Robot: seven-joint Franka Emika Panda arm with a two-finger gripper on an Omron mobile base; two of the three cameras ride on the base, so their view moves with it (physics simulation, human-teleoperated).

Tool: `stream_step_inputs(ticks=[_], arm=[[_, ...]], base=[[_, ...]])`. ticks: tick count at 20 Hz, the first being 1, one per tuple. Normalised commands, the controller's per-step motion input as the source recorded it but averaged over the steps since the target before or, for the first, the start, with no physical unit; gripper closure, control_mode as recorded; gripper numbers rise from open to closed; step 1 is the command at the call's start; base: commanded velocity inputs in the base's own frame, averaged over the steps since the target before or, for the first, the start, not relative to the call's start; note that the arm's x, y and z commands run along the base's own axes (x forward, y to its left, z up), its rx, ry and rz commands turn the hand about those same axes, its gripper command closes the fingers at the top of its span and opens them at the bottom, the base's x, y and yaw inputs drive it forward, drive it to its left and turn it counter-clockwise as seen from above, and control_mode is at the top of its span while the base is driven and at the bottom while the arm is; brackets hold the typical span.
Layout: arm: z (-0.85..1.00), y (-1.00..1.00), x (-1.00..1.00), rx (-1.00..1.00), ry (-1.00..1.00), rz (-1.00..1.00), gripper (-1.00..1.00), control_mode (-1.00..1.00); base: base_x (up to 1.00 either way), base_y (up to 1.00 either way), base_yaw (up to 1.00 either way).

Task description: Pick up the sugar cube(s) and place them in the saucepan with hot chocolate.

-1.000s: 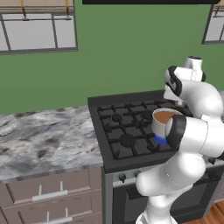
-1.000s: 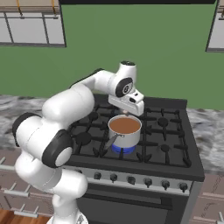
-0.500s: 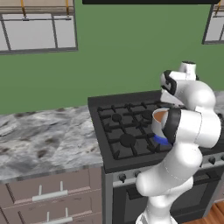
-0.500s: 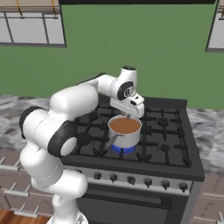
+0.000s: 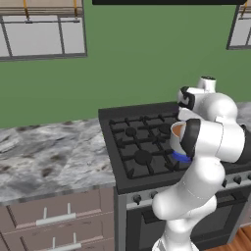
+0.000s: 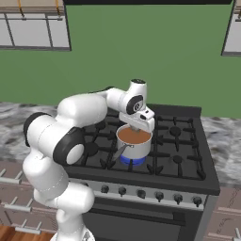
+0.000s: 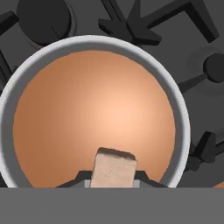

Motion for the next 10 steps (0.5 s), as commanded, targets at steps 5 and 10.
stream_step_inputs(ticks=[5, 10], arm=[[-0.08, 0.00, 0.00, 0.00, 0.00, 0.00, 1.00, -1.00], [0.00, 0.00, 0.00, 0.00, 0.00, 0.00, -1.00, -1.00]], base=[[0.00, 0.00, 0.00], [0.00, 0.00, 0.00]])
